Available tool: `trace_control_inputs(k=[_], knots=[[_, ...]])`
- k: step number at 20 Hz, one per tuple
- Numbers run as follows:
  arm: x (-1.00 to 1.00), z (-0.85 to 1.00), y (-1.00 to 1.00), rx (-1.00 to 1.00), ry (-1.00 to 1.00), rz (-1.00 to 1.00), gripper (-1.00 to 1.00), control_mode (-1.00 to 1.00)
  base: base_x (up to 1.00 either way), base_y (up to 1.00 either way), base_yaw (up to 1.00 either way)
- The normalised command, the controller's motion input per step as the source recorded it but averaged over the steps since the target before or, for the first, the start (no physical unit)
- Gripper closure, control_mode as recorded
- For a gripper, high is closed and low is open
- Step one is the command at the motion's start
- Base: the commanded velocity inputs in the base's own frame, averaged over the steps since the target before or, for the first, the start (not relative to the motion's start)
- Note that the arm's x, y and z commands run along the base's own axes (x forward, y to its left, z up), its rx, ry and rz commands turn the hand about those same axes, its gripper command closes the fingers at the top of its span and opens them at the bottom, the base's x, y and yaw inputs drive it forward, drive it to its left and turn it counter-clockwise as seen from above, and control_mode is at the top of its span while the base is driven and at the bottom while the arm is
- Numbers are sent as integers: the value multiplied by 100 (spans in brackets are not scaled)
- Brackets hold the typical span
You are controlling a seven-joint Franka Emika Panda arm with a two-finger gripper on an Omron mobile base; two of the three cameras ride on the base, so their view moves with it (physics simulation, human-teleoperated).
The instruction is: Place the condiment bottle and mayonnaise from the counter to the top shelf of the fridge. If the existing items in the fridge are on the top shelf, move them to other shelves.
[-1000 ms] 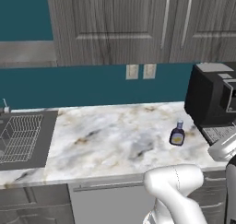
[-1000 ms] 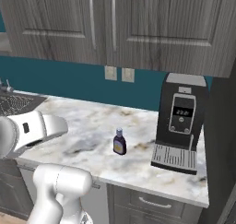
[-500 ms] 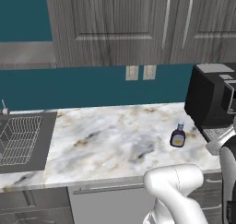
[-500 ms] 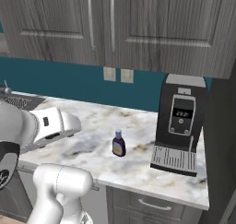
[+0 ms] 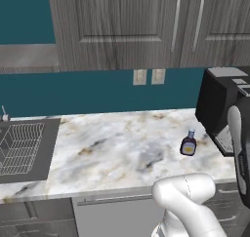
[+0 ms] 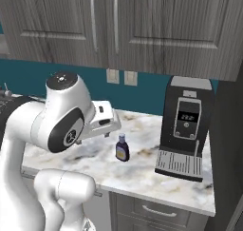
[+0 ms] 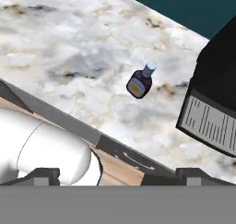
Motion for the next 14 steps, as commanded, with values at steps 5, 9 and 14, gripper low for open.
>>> trace_control_inputs(k=[5, 9, 14], knots=[[20, -53, -24, 27, 12, 0, -100, -100, 0, 0, 0], [24, -40, 7, 23, 2, -4, -100, -100, 0, 0, 0], [45, -20, 8, 5, 0, -1, -100, -100, 0, 0, 0]])
